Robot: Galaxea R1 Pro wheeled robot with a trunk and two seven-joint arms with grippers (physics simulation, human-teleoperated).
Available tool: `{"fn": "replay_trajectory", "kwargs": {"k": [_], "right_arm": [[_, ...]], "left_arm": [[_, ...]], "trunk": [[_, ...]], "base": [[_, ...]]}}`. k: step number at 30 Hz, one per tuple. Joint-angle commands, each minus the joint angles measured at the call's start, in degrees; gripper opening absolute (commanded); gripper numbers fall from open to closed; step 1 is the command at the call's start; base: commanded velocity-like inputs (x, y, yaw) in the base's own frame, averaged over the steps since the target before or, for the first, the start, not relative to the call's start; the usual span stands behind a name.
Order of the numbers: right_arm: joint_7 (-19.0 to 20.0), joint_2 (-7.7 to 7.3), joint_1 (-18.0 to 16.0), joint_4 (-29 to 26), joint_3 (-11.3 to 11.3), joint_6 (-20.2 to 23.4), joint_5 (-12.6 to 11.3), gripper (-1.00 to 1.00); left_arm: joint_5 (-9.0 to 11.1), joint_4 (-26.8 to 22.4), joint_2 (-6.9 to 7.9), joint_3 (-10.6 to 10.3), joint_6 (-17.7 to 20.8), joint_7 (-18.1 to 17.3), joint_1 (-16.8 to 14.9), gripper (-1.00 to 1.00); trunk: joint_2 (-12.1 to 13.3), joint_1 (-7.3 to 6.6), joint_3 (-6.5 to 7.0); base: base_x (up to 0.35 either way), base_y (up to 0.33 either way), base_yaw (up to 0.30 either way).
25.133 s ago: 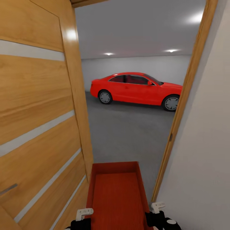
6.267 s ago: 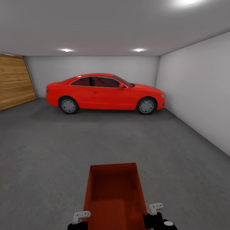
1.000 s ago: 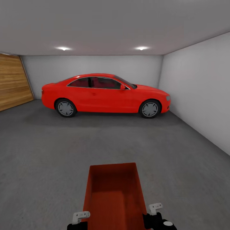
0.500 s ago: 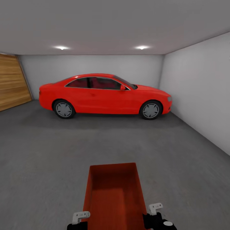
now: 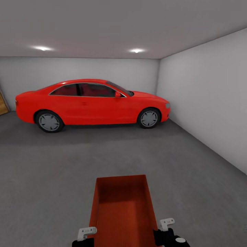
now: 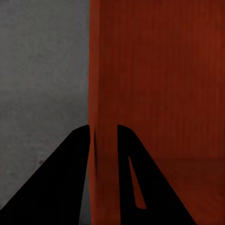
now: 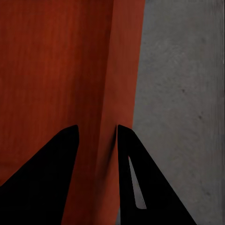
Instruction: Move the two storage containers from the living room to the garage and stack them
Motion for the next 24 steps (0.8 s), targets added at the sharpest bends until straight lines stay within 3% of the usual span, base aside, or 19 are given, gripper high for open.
{"fn": "replay_trajectory", "kwargs": {"k": [1,14,24], "right_arm": [[0.8,0.04,0.0,0.1,0.0,0.4,0.3,-1.00],[0.8,0.04,0.0,0.1,0.0,0.4,0.3,-1.00],[0.8,0.04,0.0,0.1,0.0,0.4,0.3,-1.00]], "left_arm": [[-0.2,-0.2,1.18,-0.2,-0.5,2.0,0.0,-1.00],[-0.1,-0.2,1.21,-0.2,-0.5,2.0,0.0,-1.00],[-0.1,-0.2,1.20,-0.2,-0.5,2.0,0.0,-1.00]], "trunk": [[-0.1,0.06,-0.10],[-0.1,0.06,-0.10],[-0.1,0.06,-0.10]], "base": [[0.321,0.000,-0.277],[0.306,0.000,-0.277],[0.051,0.000,-0.277]]}}
